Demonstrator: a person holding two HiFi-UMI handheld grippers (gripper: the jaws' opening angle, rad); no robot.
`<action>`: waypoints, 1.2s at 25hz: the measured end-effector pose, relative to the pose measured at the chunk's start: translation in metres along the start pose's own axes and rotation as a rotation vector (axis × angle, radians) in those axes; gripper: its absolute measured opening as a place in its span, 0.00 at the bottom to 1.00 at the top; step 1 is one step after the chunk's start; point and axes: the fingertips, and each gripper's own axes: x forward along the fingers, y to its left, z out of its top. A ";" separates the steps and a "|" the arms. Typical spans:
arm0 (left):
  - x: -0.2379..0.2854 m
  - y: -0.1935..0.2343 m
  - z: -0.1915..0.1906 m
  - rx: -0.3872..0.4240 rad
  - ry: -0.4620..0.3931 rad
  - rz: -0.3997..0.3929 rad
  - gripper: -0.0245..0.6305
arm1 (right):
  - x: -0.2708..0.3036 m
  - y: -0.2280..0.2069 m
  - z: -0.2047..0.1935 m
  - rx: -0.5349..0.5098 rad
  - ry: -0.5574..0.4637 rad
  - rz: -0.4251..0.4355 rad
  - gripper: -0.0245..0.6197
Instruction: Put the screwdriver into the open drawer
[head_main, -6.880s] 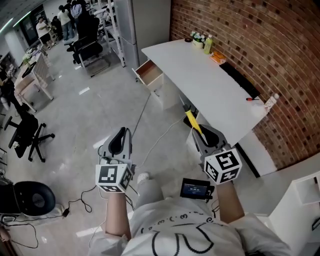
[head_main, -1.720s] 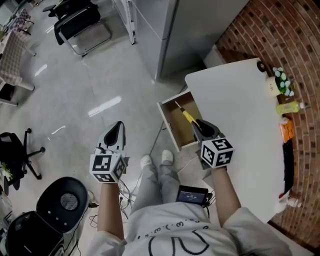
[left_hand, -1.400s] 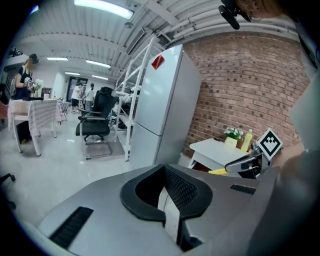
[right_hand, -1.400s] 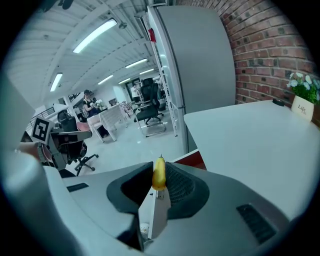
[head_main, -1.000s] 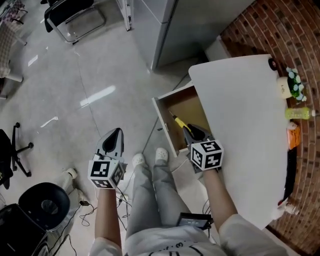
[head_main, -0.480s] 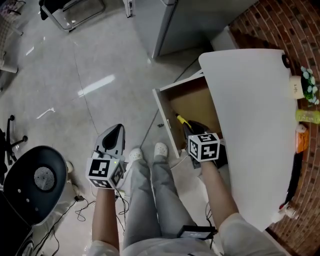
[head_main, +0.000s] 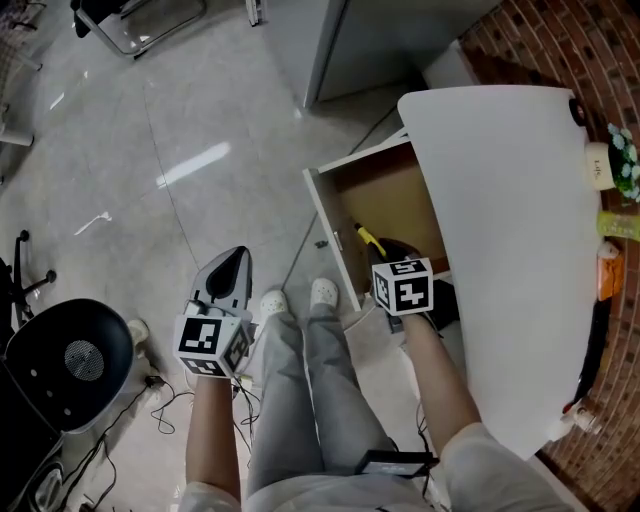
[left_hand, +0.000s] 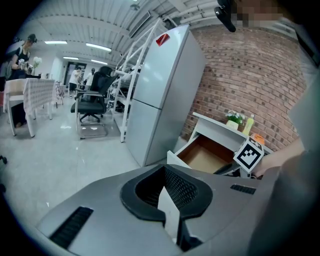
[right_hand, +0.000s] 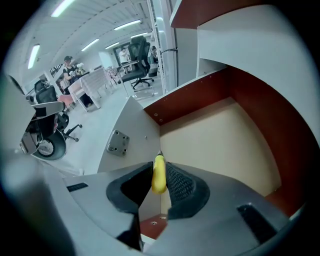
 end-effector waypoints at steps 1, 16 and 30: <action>0.000 0.000 0.000 -0.001 0.001 -0.002 0.06 | 0.001 0.001 -0.001 -0.001 0.010 0.001 0.15; -0.007 -0.008 0.017 0.014 0.016 -0.020 0.06 | -0.020 0.011 0.009 0.009 0.024 0.024 0.15; -0.043 -0.028 0.068 0.032 -0.007 -0.013 0.06 | -0.100 0.019 0.056 -0.007 -0.063 0.030 0.15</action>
